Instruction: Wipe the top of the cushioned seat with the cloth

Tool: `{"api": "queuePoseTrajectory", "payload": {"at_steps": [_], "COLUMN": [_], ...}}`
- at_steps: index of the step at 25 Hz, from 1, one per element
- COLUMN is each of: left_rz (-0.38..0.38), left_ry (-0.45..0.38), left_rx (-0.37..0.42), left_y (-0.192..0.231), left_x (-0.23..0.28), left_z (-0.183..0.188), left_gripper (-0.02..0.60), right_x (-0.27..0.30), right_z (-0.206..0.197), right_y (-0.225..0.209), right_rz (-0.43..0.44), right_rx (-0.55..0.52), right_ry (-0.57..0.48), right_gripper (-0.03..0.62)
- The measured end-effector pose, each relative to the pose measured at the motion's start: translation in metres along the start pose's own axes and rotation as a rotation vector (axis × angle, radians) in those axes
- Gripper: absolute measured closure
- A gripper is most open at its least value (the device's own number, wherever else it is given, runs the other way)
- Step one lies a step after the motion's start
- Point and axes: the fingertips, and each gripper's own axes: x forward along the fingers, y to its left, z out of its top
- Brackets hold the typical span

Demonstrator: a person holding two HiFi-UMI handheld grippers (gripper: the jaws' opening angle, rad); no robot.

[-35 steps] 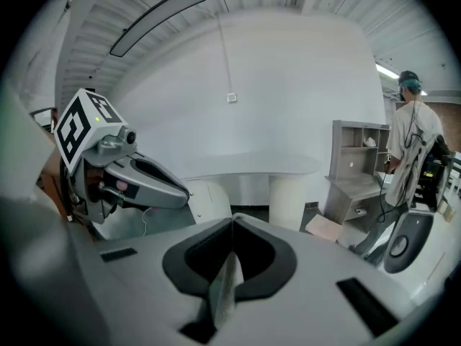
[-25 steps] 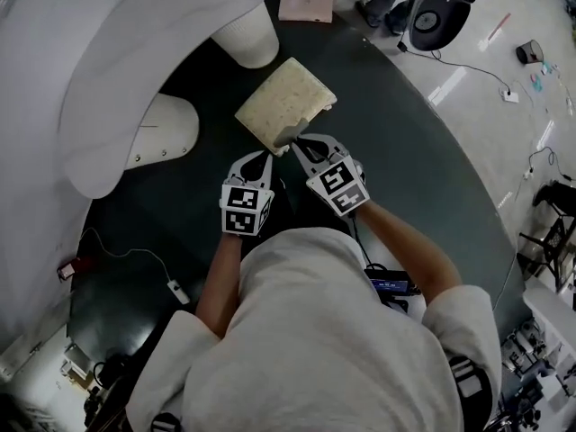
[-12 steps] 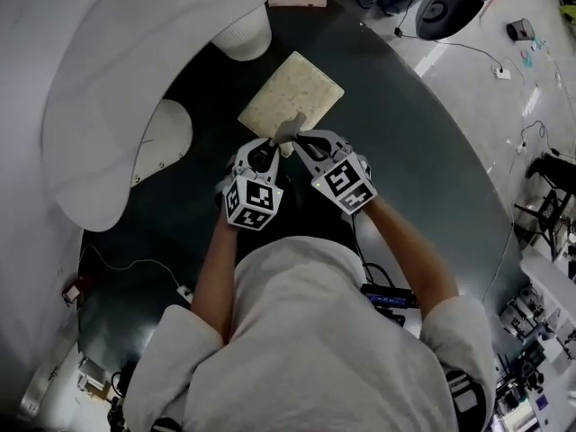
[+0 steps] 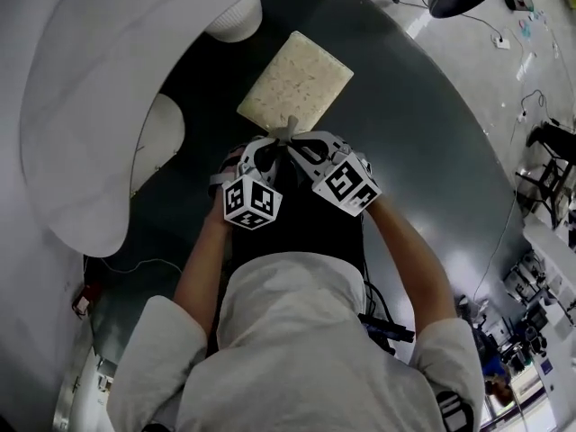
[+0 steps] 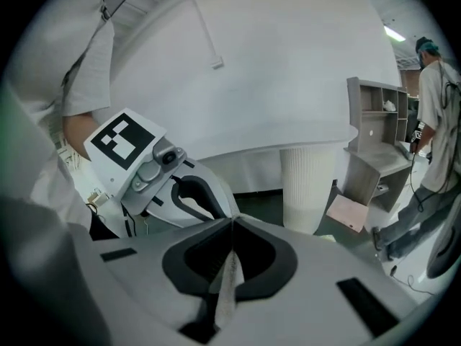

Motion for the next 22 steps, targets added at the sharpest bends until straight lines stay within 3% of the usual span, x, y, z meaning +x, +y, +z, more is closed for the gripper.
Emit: {"api": "queuePoseTrajectory", "payload": {"at_steps": [3, 6, 9, 13, 17, 22], "left_rz": [-0.030, -0.029, 0.001, 0.075, 0.144, 0.169], "left_ry": [0.031, 0.056, 0.076, 0.126, 0.222, 0.304], "left_rx": [-0.026, -0.155, -0.278, -0.383, -0.397, -0.435], "left_y": [0.004, 0.019, 0.037, 0.069, 0.094, 0.117], "left_x": [0.014, 0.037, 0.056, 0.078, 0.108, 0.144], "left_z": [-0.027, -0.055, -0.085, -0.132, -0.187, -0.238], "left_gripper": [0.555, 0.555, 0.555, 0.555, 0.555, 0.555], "right_x": [0.027, 0.052, 0.071, 0.099, 0.122, 0.136], "right_z": [-0.021, -0.037, -0.050, -0.072, -0.114, -0.150], "right_y": [0.001, -0.010, -0.023, -0.047, -0.068, -0.070], "right_rz": [0.008, 0.002, -0.006, -0.015, -0.033, -0.031], "right_rx": [-0.047, -0.047, 0.007, 0.042, 0.045, 0.090], "right_ry": [0.069, 0.067, 0.021, 0.016, 0.090, 0.123], "right_gripper": [0.577, 0.576, 0.576, 0.574, 0.576, 0.585]}}
